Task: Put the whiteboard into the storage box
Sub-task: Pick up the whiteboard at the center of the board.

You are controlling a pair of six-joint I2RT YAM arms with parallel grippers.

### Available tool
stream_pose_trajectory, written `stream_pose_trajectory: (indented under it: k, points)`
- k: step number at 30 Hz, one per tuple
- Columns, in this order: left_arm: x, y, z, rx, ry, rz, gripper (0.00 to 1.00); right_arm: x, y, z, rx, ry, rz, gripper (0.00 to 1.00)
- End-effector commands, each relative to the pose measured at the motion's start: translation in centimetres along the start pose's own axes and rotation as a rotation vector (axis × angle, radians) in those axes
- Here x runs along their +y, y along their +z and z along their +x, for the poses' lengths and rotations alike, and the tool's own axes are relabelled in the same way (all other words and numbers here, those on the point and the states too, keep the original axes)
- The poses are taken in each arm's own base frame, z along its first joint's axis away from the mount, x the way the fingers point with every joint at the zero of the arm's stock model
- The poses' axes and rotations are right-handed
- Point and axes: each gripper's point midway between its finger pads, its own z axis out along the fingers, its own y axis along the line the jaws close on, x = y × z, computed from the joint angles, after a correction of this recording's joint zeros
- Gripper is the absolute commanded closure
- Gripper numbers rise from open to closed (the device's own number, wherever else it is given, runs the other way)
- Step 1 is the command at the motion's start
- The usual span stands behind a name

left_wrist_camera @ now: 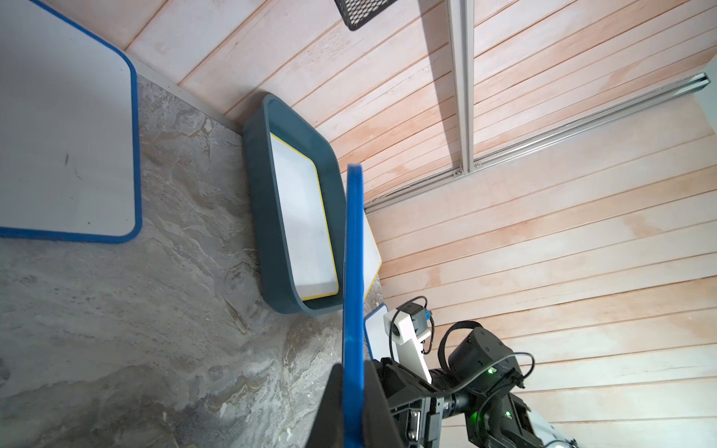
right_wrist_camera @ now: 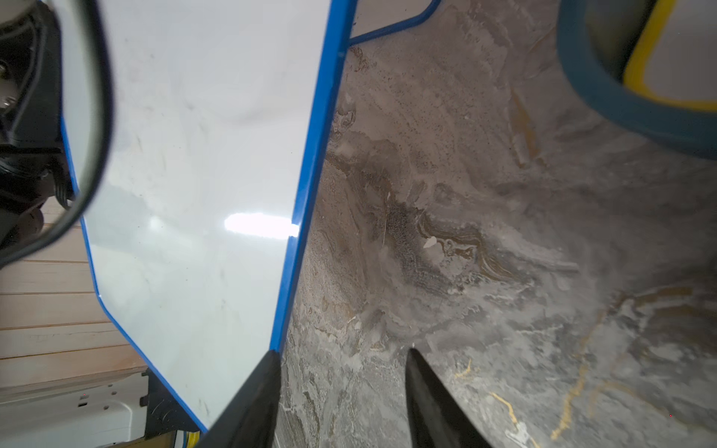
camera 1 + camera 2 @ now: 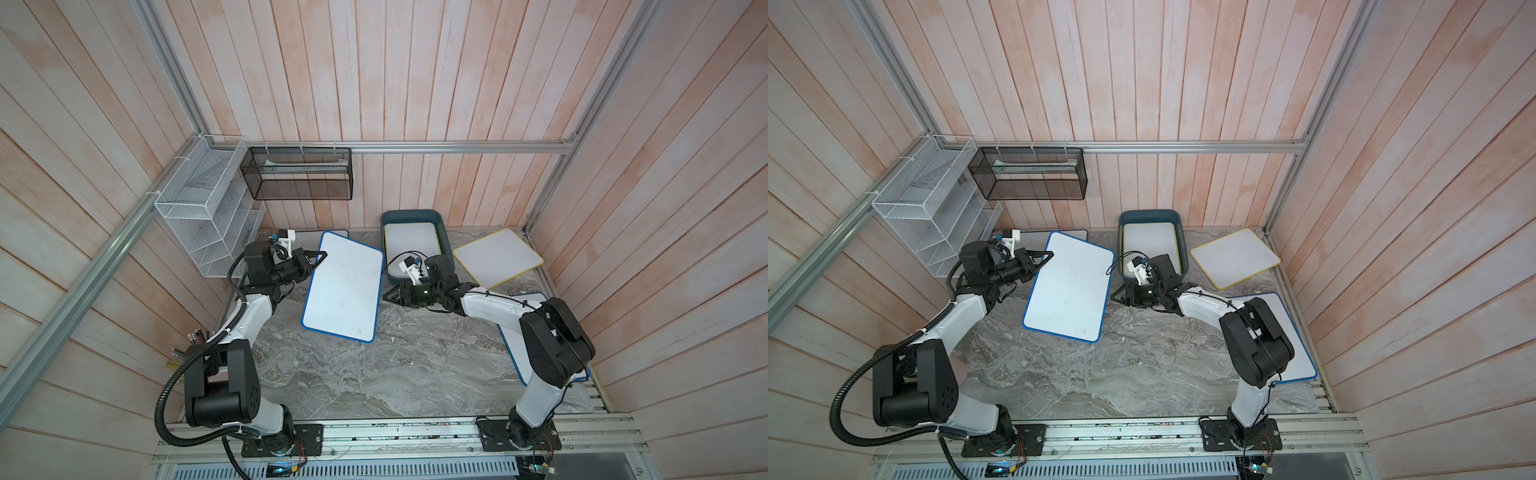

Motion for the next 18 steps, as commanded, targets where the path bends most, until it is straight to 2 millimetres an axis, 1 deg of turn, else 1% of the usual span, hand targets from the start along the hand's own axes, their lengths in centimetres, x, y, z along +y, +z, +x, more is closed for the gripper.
stream_pose_trajectory:
  k: [1, 5, 7, 9, 11, 12, 18]
  points:
    - [-4.3, 1.3, -0.7, -0.055, 0.02, 0.098, 1.0, 1.9, -1.1, -0.9, -0.02, -0.026, -0.069, 0.47]
    - [-6.0, 3.4, -0.7, -0.058, -0.018, 0.196, 1.0, 2.5, -1.4, -0.7, -0.011, -0.017, -0.123, 0.47]
    - [-6.6, 4.2, -0.9, -0.066, -0.049, 0.259, 1.0, 2.8, -1.9, -0.8, -0.025, -0.007, -0.16, 0.47]
    - [-6.9, 4.9, -1.0, -0.071, -0.06, 0.289, 1.0, 3.4, -2.6, -1.0, -0.043, -0.002, -0.195, 0.48]
    - [-6.8, 5.7, -1.0, -0.083, -0.061, 0.282, 1.0, 3.9, -3.4, -1.2, -0.064, -0.004, -0.215, 0.52]
    - [-6.7, 6.0, -1.1, -0.09, -0.062, 0.274, 1.0, 4.1, -3.8, -1.2, -0.071, -0.009, -0.218, 0.55]
    - [-5.3, 7.4, -0.8, -0.097, -0.097, 0.247, 1.0, 4.4, -6.3, -2.0, -0.128, 0.002, -0.259, 0.86]
